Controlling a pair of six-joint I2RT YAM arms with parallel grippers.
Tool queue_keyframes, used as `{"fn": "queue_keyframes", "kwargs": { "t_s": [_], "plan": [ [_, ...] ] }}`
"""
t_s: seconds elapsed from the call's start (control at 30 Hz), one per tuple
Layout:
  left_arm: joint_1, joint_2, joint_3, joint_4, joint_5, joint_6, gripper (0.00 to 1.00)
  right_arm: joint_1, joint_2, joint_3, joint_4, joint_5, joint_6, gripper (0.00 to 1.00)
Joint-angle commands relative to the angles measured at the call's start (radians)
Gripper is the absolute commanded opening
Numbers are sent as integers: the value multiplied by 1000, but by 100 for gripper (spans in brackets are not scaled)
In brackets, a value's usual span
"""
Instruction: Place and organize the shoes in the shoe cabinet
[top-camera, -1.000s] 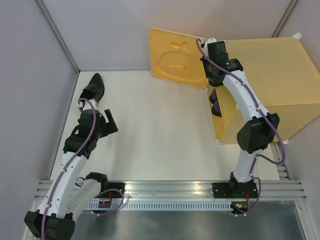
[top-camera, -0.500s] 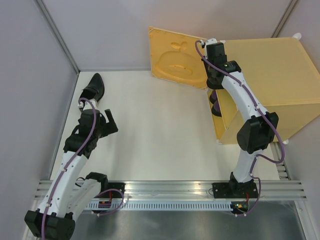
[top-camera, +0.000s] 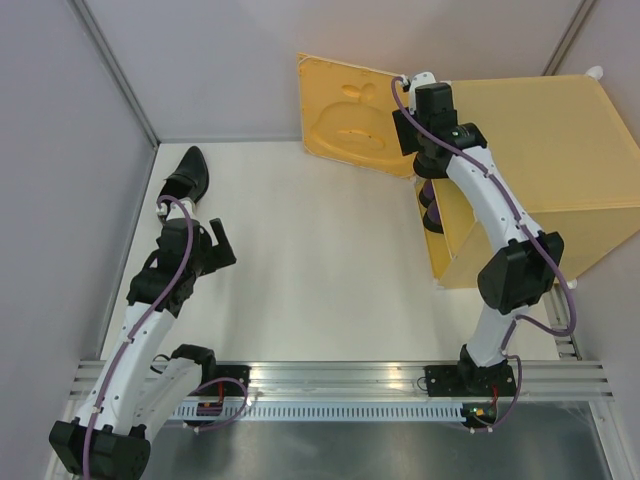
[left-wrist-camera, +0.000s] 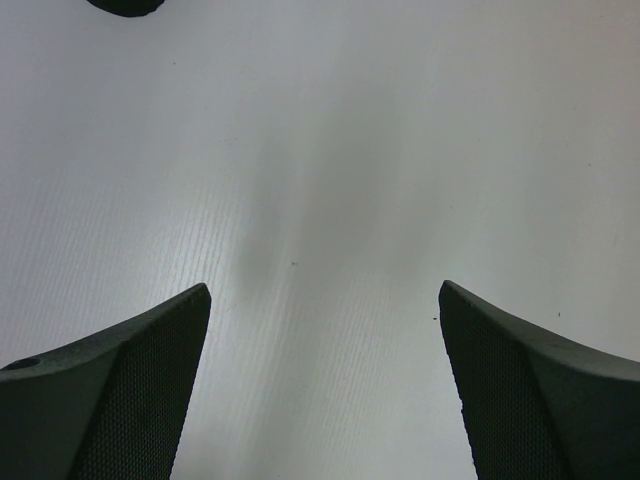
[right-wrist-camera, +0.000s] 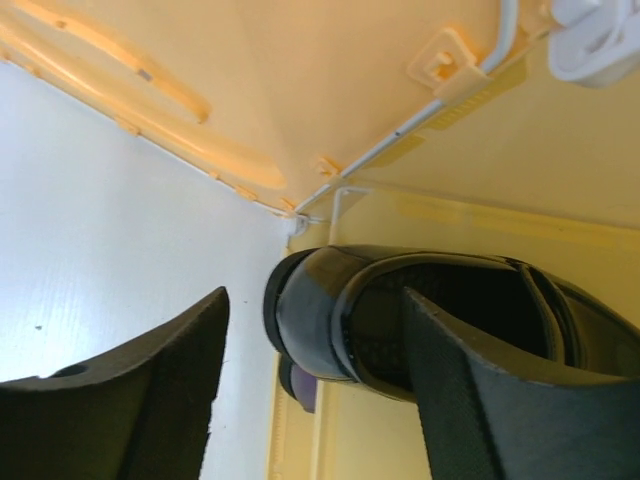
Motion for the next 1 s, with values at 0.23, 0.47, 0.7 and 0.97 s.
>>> {"fn": "queue_keyframes", "kwargs": {
  "t_s": [0.23, 0.47, 0.7, 0.97],
  "plan": [
    [1, 2, -4, 36, 16, 37, 97, 14, -134, -52, 119, -181, 4, 86],
    [1, 2, -2, 36, 17, 37, 97, 73, -122, -88, 160, -224, 11, 90],
    [1, 2, -4, 36, 19, 37, 97, 154, -82, -184, 249, -142, 81, 91],
    [1, -1, -2, 36, 20, 37, 97, 175, -22, -292, 433, 154, 170, 91]
  ]
}}
